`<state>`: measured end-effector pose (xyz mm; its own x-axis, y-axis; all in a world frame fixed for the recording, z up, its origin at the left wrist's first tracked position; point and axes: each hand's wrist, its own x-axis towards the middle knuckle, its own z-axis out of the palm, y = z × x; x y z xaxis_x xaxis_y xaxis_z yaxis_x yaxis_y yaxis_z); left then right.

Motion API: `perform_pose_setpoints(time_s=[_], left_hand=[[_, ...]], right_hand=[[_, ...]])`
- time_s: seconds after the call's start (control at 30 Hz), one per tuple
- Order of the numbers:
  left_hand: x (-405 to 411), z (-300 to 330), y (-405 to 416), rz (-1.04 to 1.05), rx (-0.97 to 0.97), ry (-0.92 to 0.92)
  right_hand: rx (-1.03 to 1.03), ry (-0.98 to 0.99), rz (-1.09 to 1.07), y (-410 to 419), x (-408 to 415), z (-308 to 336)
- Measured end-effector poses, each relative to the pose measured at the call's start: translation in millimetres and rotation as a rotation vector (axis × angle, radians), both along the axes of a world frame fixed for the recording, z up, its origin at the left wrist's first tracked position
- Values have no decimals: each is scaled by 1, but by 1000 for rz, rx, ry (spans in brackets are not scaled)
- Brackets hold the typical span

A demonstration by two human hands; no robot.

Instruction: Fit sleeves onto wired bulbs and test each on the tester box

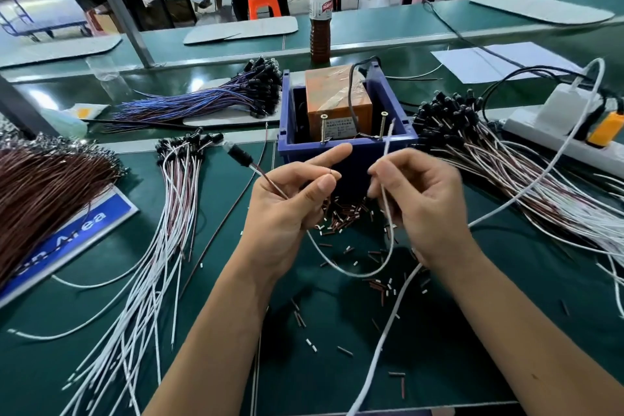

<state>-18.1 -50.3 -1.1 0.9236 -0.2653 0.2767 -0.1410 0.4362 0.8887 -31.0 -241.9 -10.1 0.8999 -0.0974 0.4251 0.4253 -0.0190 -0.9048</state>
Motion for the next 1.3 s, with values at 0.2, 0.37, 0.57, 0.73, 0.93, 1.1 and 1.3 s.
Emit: perform_pose_setpoints(time_s=[0.2,0.37,0.57,0.73,0.93,1.1,1.3], left_hand=[[3,1,-8,228,-49,10],[4,3,-19,483,-63,-14],[12,4,-32,665,30,9],[13,2,-34,737,131,-39],[14,4,-36,752,181,-58],[13,6,-35,750,188,-64],[12,7,-35,749,185,-65]], right_hand=[[-198,-253,-493,5,-1,-5],[-296,-260,-602,4,2,-5],[-412,-269,-638,7,1,-6],[-434,-285,-624,8,4,-6],[-432,-278,-582,7,6,-7],[-415,-266,-518,8,7,-7],[-395,-258,-501,8,7,-7]])
